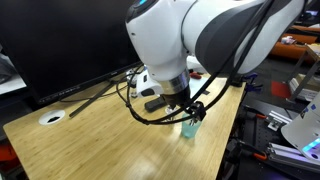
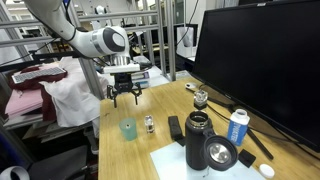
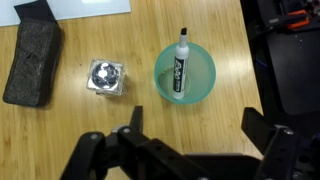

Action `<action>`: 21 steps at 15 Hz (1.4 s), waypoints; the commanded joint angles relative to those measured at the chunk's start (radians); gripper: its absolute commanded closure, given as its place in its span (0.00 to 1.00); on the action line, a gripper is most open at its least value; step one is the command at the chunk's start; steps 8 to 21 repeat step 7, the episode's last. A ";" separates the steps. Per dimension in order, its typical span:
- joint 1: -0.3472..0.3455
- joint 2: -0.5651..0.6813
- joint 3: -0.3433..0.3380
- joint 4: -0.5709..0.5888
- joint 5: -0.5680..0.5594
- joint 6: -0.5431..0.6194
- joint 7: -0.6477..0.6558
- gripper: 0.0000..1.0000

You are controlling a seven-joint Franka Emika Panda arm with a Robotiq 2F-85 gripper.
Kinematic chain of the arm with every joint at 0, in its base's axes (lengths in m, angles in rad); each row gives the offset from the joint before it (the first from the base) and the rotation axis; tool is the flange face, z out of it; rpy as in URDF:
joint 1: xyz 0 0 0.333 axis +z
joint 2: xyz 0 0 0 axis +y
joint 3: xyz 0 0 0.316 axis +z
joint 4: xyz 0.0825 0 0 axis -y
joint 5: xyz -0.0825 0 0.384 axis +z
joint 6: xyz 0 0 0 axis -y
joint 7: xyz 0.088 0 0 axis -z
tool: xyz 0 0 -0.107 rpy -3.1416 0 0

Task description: Move the cup to the left

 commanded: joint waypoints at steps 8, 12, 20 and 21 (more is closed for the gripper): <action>0.000 0.003 -0.002 -0.006 0.001 -0.003 0.000 0.00; 0.000 0.003 -0.002 -0.006 0.001 -0.003 0.000 0.00; 0.000 0.003 -0.002 -0.006 0.001 -0.003 0.000 0.00; 0.000 0.003 -0.002 -0.006 0.001 -0.003 0.000 0.00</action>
